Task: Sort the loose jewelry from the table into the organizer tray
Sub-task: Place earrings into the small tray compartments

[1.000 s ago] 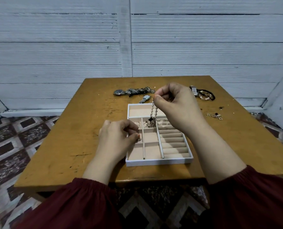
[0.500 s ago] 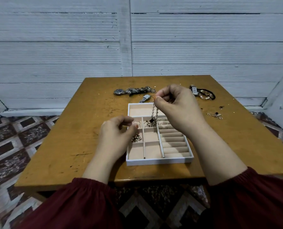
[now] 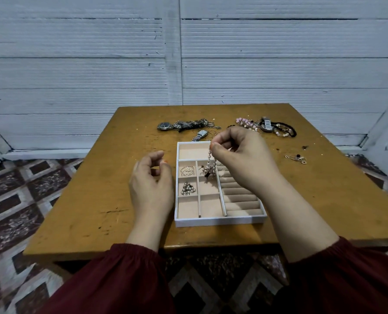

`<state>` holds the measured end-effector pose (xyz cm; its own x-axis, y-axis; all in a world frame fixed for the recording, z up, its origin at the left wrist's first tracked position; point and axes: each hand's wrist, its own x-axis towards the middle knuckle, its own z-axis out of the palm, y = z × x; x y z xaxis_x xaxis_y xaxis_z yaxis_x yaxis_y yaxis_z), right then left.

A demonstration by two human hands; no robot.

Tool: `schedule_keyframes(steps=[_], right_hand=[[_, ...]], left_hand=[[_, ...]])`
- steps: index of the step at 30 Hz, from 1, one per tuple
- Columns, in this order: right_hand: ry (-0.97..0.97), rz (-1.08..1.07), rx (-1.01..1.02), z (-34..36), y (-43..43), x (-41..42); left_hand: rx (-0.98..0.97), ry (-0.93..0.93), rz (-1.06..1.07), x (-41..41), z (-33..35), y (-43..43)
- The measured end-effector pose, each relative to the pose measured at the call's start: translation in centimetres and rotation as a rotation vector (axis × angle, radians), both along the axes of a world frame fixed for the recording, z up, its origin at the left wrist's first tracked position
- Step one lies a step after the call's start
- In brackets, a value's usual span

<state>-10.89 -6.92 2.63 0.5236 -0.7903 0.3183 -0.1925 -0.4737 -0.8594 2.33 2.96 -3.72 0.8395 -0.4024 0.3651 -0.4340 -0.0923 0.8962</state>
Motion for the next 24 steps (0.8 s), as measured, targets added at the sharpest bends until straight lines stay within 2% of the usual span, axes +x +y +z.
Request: schedule_keyframes(steps=[13,19,24], right_hand=[[0.113,0.008,0.033,-2.4,-0.3,-0.1],[0.262,-0.002,-0.033,-2.7,-0.3,-0.2],[0.463,-0.007,-0.144,-2.6,0.0,-0.3]], left_hand=[[-0.056,0.007,0.008,0.1,0.0,0.3],[-0.049,0.002,0.010,0.1,0.0,0.3],[-0.064,0.005,-0.004,0.1,0.0,0.3]])
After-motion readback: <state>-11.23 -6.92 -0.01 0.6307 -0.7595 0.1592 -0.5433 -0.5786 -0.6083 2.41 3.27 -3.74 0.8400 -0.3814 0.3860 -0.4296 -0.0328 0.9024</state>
